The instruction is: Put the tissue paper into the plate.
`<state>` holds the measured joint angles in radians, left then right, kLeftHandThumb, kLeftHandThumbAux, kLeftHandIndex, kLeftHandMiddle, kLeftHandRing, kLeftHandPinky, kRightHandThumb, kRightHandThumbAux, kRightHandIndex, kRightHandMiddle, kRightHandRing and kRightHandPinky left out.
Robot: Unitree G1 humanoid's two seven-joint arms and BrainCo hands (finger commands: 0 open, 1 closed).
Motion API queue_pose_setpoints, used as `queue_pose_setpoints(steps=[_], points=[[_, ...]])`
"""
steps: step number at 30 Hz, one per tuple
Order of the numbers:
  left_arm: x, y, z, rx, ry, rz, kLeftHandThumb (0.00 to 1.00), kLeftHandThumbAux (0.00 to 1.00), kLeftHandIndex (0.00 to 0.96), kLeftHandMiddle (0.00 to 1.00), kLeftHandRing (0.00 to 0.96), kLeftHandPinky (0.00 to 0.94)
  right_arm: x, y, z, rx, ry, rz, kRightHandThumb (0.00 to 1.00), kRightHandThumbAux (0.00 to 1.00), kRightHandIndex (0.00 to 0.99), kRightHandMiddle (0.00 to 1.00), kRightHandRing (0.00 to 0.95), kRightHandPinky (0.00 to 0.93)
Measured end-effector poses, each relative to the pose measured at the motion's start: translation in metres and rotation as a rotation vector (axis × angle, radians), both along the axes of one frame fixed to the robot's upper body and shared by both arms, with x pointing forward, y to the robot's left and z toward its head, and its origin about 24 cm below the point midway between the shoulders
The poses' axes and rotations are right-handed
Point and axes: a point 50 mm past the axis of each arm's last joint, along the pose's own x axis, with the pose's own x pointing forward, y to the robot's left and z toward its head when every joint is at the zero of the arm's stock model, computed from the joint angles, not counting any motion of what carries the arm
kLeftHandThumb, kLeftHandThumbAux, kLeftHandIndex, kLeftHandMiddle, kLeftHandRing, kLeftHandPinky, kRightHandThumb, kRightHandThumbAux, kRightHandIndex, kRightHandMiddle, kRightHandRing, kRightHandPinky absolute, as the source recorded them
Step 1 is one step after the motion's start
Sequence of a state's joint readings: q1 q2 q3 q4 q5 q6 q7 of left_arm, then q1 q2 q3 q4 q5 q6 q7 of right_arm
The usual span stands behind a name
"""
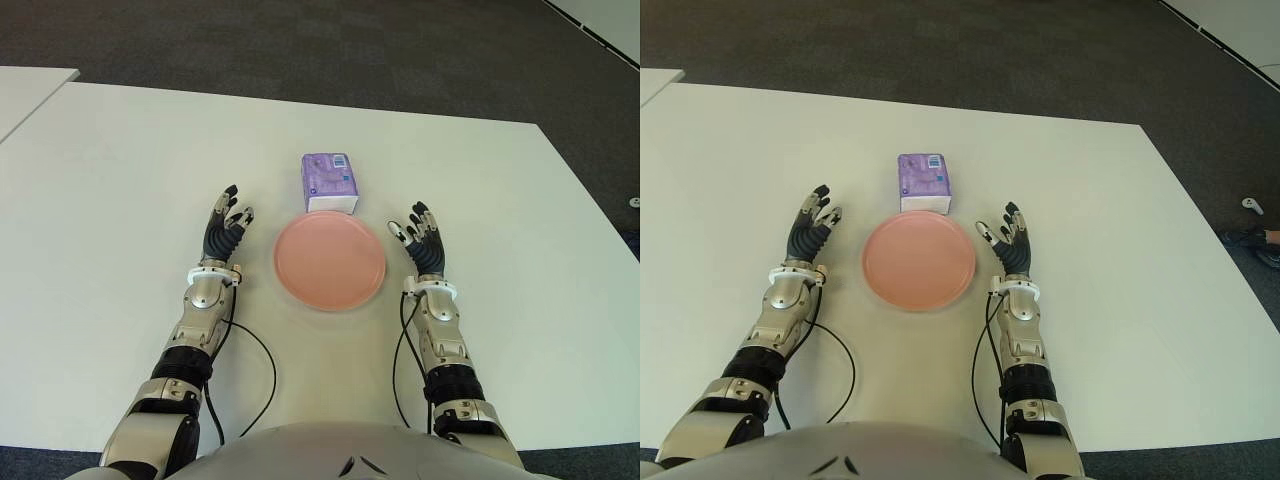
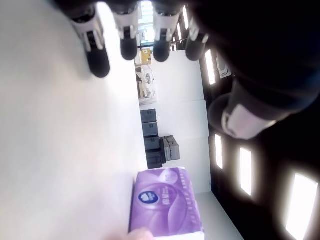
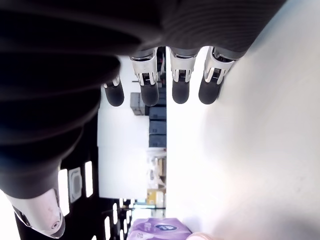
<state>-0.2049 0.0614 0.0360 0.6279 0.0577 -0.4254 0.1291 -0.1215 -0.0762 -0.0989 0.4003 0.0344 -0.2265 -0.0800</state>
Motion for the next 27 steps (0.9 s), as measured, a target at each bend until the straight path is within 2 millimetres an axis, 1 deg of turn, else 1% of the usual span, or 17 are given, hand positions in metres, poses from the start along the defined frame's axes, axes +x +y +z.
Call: queue_pose_setpoints(steps=[22, 27], points=[[-0.0005, -0.0025, 0.0005, -0.003, -0.009, -0.006, 0.000, 0.556, 0.000, 0.000, 0.000, 0.000, -0.0001, -0.0023, 0.0004, -0.007, 0.001, -0.004, 0.112, 0.686, 0.000, 0.004, 0.000, 0.032], [-0.0006, -0.0025, 0.0003, 0.003, -0.010, -0.004, 0.000, 0.554, 0.000, 0.000, 0.000, 0.000, 0.0031, -0.0069, 0.0051, -0.015, 0.022, -0.034, 0.101, 0.682, 0.000, 0.006, 0.000, 0.036]])
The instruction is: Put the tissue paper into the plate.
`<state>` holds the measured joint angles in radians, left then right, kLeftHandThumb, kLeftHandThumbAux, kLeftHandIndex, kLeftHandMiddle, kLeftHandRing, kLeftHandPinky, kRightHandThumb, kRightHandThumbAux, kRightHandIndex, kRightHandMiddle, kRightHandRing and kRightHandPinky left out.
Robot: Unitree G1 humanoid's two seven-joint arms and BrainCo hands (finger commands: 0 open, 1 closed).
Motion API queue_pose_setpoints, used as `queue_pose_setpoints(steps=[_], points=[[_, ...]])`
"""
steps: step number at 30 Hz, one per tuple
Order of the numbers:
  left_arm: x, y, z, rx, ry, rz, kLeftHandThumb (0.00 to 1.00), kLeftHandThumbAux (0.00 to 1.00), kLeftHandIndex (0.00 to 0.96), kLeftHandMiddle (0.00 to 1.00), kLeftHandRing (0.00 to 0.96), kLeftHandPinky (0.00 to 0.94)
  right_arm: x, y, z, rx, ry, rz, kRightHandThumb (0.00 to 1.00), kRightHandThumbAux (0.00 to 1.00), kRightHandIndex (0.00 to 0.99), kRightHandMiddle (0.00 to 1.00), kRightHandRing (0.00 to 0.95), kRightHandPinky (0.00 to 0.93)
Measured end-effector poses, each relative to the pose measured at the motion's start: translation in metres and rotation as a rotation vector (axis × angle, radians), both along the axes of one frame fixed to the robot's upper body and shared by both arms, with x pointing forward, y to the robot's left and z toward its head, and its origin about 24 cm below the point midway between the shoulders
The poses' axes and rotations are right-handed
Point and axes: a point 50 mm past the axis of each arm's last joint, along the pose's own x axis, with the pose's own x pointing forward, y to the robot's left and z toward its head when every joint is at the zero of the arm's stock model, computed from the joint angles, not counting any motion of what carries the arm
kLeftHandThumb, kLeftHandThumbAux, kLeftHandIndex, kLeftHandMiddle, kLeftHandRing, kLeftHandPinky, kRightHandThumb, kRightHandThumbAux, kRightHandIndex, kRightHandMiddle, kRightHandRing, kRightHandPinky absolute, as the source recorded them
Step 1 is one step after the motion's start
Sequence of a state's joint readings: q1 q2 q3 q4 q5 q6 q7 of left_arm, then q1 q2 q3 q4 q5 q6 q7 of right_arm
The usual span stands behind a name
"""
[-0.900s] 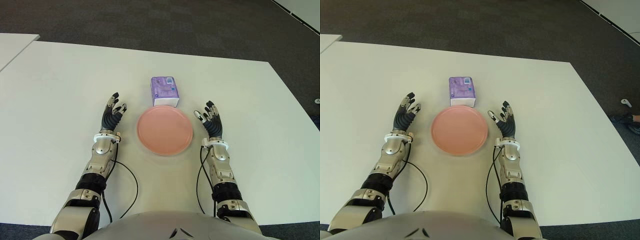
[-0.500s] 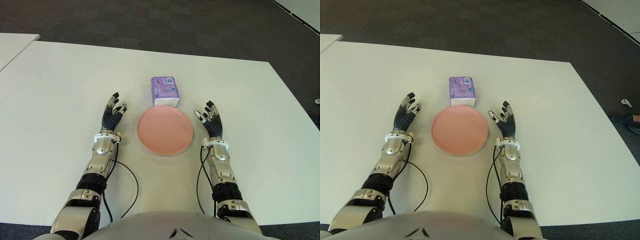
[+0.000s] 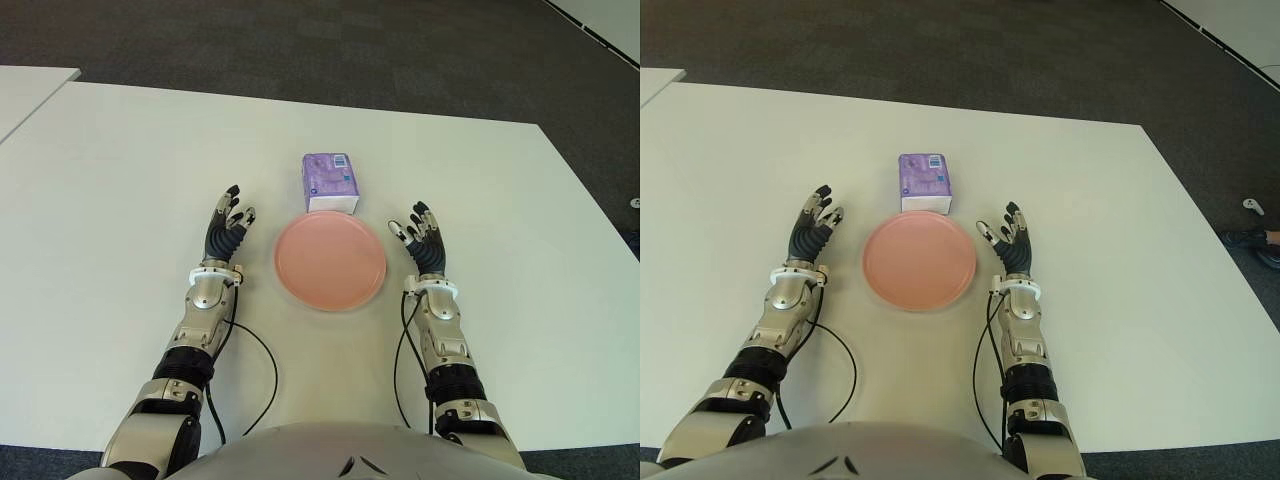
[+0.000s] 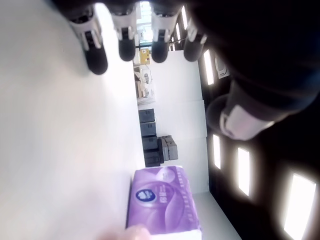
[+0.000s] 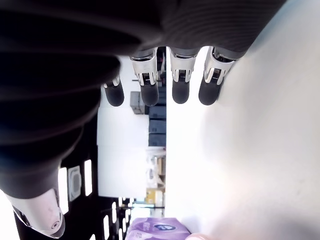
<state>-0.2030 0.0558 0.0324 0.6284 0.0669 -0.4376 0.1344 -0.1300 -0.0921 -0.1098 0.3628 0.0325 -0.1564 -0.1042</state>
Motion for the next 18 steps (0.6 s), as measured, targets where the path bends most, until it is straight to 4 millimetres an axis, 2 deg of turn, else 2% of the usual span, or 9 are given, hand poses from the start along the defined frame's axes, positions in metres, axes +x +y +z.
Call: queue_pose_setpoints(steps=[5, 14, 18], points=[[0.000, 0.000, 0.000, 0.004, -0.006, 0.001, 0.000, 0.559, 0.000, 0.000, 0.000, 0.000, 0.012, -0.011, 0.019, -0.051, -0.001, -0.069, 0.090, 0.678, 0.000, 0.004, 0.000, 0.026], [0.001, -0.001, 0.000, 0.004, -0.018, -0.005, 0.000, 0.554, 0.000, 0.000, 0.000, 0.000, 0.050, -0.013, 0.101, -0.195, -0.239, -0.134, 0.096, 0.674, 0.000, 0.000, 0.000, 0.001], [0.002, -0.002, 0.001, 0.006, -0.025, -0.012, 0.000, 0.545, 0.000, 0.000, 0.000, 0.000, 0.061, -0.009, 0.129, -0.237, -0.357, -0.107, 0.087, 0.685, 0.000, 0.000, 0.000, 0.004]])
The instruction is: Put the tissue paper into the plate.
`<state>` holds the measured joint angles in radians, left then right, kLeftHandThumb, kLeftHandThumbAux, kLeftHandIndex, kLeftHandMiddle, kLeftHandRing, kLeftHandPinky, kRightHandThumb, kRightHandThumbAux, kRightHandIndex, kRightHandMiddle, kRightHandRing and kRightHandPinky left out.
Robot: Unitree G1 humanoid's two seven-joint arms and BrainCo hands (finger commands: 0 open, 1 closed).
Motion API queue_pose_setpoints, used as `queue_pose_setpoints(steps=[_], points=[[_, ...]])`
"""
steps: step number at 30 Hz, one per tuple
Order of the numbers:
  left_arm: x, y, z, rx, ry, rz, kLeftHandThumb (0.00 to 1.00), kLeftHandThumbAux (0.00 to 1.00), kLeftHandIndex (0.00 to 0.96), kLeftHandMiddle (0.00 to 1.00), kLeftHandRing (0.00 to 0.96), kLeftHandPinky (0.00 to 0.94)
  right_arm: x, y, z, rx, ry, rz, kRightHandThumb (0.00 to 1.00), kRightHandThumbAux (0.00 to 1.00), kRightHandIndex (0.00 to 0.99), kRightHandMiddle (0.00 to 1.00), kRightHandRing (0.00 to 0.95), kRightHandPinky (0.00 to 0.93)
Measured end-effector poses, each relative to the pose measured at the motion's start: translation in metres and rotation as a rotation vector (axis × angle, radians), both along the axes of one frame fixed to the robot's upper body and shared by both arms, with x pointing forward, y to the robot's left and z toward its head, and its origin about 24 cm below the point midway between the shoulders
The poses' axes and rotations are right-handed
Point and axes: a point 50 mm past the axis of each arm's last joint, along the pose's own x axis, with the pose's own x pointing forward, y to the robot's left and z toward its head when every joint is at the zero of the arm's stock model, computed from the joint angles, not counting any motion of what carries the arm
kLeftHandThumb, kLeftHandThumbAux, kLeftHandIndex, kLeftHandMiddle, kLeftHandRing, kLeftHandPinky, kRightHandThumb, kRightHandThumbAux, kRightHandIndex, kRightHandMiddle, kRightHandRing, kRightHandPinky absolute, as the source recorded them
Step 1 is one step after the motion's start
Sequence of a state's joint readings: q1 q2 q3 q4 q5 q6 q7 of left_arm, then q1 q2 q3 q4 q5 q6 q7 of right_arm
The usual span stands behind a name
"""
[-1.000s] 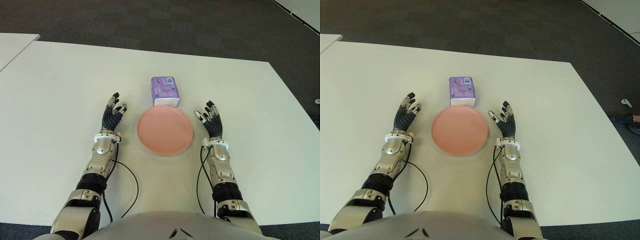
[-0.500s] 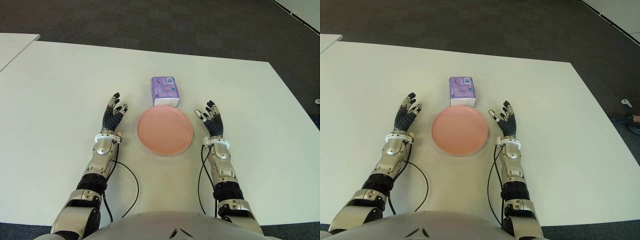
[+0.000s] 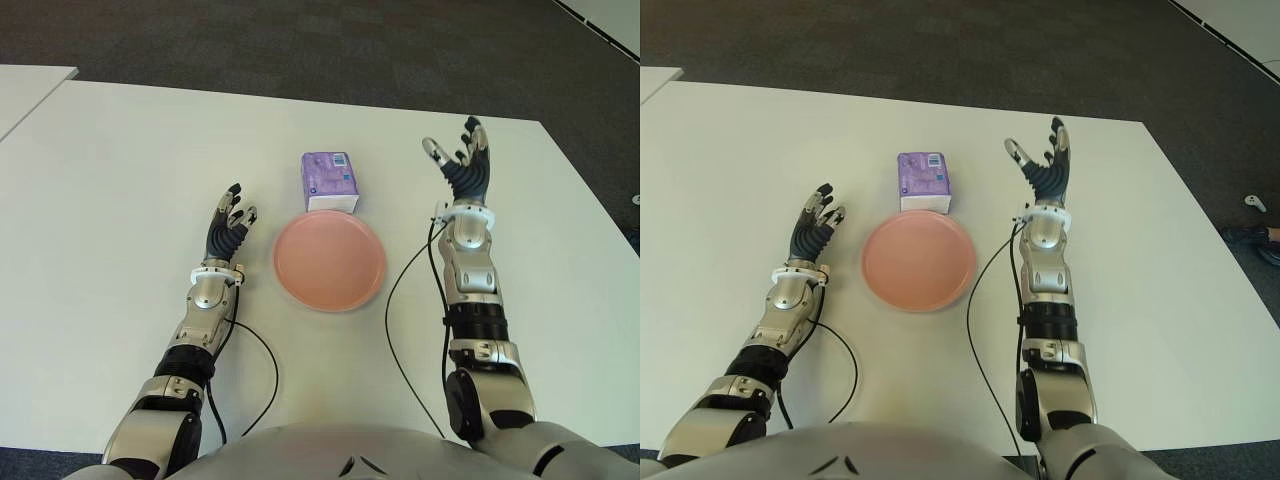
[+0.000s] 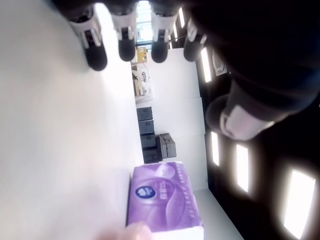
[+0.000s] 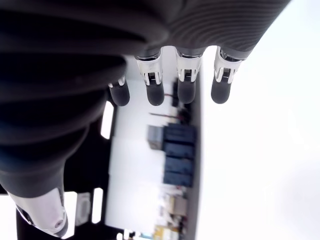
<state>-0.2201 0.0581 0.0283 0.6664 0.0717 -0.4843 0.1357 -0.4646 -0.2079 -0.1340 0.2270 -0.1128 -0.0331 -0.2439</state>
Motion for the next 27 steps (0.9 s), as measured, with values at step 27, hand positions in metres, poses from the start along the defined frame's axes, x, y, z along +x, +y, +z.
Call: queue_pose_setpoints(steps=[27], points=[[-0.002, 0.003, 0.000, 0.031, -0.049, -0.023, 0.000, 0.539, 0.000, 0.000, 0.000, 0.000, 0.029, 0.084, 0.023, -0.614, -0.097, 0.472, 0.065, 0.587, 0.000, 0.000, 0.000, 0.000]])
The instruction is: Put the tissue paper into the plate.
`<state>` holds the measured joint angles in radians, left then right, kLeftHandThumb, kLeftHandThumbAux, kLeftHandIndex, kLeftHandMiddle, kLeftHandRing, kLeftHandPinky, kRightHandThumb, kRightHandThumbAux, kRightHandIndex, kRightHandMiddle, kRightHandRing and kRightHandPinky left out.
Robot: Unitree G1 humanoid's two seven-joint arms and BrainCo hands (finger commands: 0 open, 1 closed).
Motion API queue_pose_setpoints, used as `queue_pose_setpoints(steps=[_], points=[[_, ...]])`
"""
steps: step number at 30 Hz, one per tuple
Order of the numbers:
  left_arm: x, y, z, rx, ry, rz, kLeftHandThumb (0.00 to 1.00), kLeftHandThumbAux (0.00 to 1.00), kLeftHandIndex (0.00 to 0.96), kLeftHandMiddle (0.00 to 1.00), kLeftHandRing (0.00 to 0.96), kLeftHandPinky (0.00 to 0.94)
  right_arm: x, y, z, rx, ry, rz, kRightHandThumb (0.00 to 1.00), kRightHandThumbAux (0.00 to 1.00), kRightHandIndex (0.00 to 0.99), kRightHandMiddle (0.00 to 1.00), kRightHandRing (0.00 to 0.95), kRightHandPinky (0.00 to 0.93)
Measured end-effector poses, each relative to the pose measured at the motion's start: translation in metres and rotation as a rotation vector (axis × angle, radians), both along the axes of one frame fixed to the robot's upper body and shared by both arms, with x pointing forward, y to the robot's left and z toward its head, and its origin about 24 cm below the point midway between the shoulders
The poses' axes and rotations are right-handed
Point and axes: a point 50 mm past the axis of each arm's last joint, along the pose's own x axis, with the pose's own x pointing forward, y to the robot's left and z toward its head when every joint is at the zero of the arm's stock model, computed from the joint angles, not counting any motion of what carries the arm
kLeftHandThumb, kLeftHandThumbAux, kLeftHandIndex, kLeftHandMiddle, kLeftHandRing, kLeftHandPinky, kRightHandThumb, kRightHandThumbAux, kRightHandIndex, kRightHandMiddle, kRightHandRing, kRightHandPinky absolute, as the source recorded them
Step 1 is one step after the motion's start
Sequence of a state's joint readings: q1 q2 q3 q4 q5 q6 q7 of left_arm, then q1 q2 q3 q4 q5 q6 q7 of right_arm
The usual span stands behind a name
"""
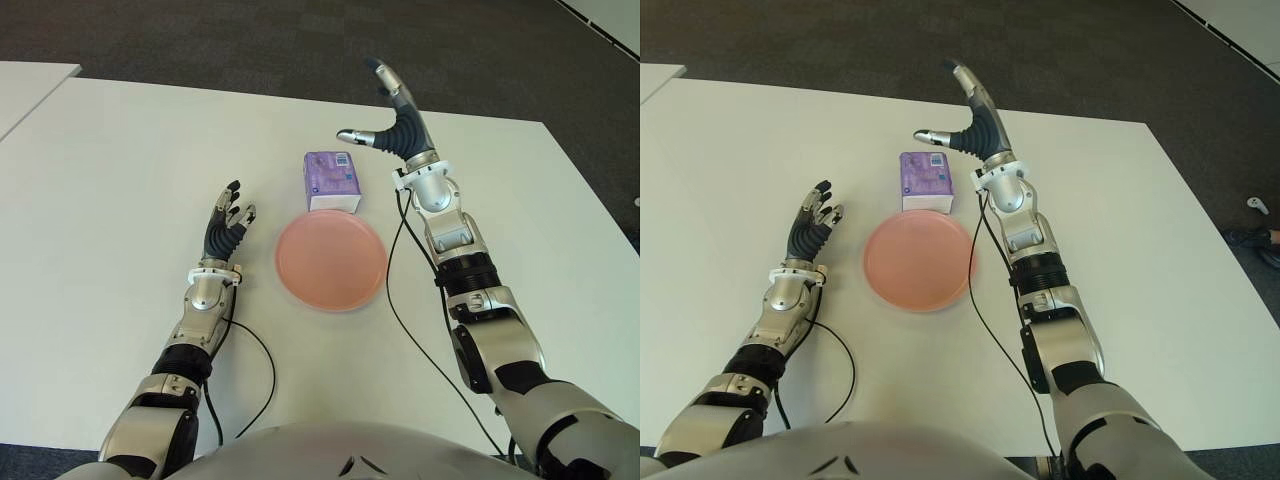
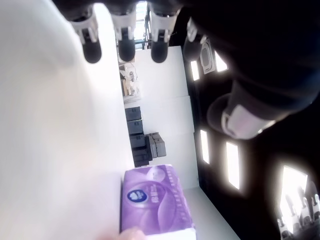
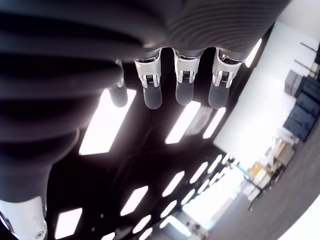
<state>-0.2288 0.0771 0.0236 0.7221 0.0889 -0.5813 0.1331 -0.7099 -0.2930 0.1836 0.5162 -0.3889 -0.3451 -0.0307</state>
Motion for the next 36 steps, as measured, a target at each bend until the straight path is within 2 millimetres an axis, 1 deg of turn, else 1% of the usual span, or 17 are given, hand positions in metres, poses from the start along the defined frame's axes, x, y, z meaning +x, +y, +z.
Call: queue_pose_setpoints(steps=[3, 8, 12, 16, 23, 36], points=[[0.000, 0.000, -0.001, 0.004, 0.000, 0.002, 0.000, 0.541, 0.000, 0.000, 0.000, 0.000, 0.005, 0.005, -0.011, -0.118, 0.022, 0.013, 0.066, 0.572, 0.000, 0.000, 0.000, 0.000], [0.002, -0.001, -0.001, 0.009, 0.000, -0.003, 0.000, 0.548, 0.000, 0.000, 0.000, 0.000, 0.011, 0.013, -0.020, -0.285, 0.006, 0.037, 0.063, 0.573, 0.000, 0.000, 0.000, 0.004], [0.003, -0.001, 0.000, 0.009, -0.008, -0.004, 0.000, 0.552, 0.000, 0.000, 0.000, 0.000, 0.013, 0.020, -0.028, -0.389, -0.005, 0.062, 0.054, 0.586, 0.000, 0.000, 0.000, 0.001], [0.003, -0.001, -0.001, 0.011, -0.010, 0.007, 0.000, 0.559, 0.000, 0.000, 0.000, 0.000, 0.014, 0.024, -0.039, -0.486, 0.002, 0.092, 0.046, 0.596, 0.000, 0.000, 0.000, 0.000], [0.003, -0.001, -0.001, 0.018, -0.020, 0.024, 0.000, 0.565, 0.000, 0.000, 0.000, 0.000, 0.011, 0.023, -0.058, -0.571, 0.019, 0.110, 0.046, 0.593, 0.000, 0.000, 0.000, 0.000], [0.005, -0.002, 0.000, 0.019, -0.031, 0.019, 0.007, 0.582, 0.000, 0.000, 0.000, 0.017, 0.013, 0.015, -0.070, -0.648, 0.069, 0.103, 0.046, 0.574, 0.000, 0.014, 0.000, 0.000]])
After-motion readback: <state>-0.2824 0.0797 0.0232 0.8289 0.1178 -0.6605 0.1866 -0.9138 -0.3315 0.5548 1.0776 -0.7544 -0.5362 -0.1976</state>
